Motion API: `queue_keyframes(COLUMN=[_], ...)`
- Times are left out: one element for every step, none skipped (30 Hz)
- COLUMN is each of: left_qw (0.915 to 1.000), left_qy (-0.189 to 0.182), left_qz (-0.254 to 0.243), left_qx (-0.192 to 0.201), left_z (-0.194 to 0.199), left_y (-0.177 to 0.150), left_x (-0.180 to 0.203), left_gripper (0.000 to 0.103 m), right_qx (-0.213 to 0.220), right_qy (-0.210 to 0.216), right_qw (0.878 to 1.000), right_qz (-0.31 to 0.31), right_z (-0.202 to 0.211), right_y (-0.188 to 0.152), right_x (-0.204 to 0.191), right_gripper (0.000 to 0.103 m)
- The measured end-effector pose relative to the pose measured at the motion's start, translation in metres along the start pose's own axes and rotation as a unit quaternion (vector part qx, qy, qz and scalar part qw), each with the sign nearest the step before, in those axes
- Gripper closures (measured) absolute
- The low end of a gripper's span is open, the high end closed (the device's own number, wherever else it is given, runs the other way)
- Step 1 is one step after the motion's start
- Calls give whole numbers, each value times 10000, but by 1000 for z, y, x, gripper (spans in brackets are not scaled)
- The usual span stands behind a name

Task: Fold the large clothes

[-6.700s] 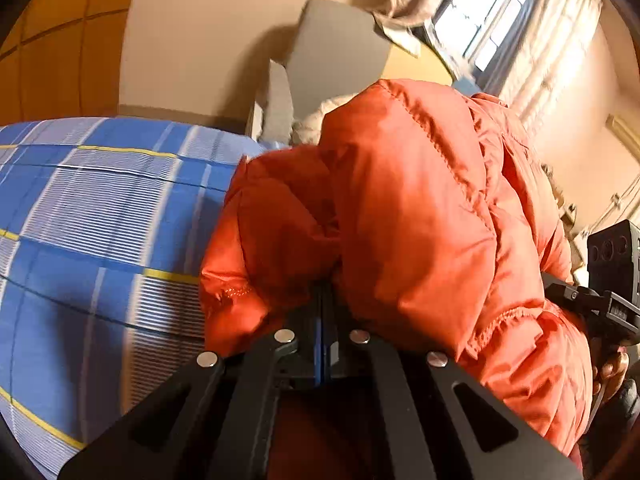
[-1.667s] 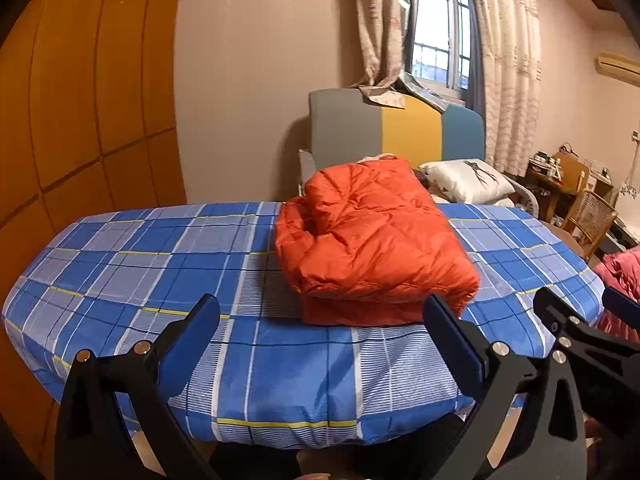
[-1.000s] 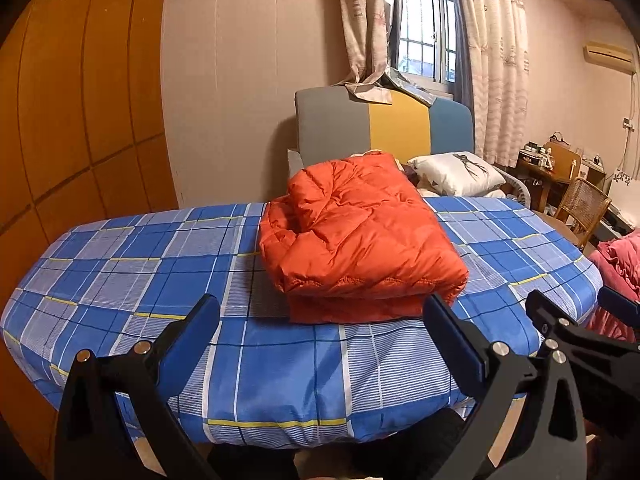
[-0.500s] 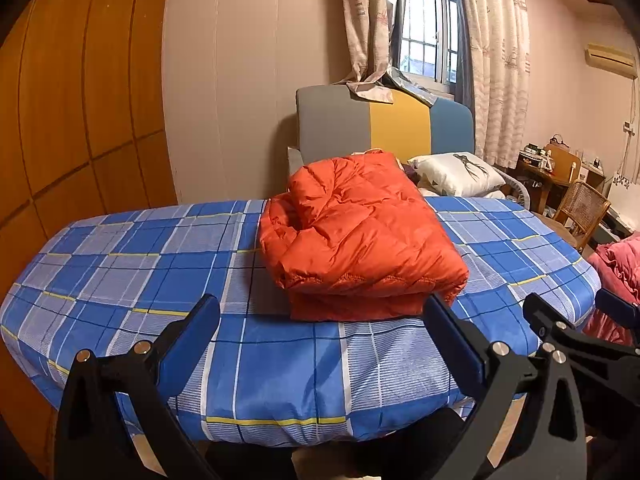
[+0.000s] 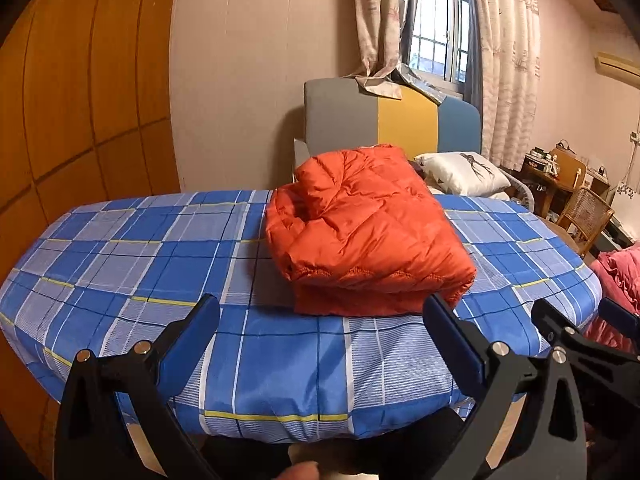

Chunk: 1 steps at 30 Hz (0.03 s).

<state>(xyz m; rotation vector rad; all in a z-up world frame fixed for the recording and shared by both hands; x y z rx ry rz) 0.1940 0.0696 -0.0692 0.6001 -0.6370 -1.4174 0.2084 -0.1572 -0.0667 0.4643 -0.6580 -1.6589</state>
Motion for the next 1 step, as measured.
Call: queue_keyframes(left_qw=[10000], left_qy=[5], left_qz=[1], left_qx=[-3], left_z=[-1], left_y=[-1], left_x=[0], left_gripper=[2], right_qx=[-6], right_qy=[1], right_qw=[10000], right_qz=[17], right_z=[-1], right_y=[0], right_x=[-1], right_gripper=[3])
Point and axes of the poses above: each gripper's, at about its wrist camera, not at the fingertips, and z roughly against the way its jaws point, x to its right, y to its top, the point moved 9 cm from there along -z, roughly the way its jaws point, and after that the axes turned 12 degrees about -x, right-handed, at the moved point
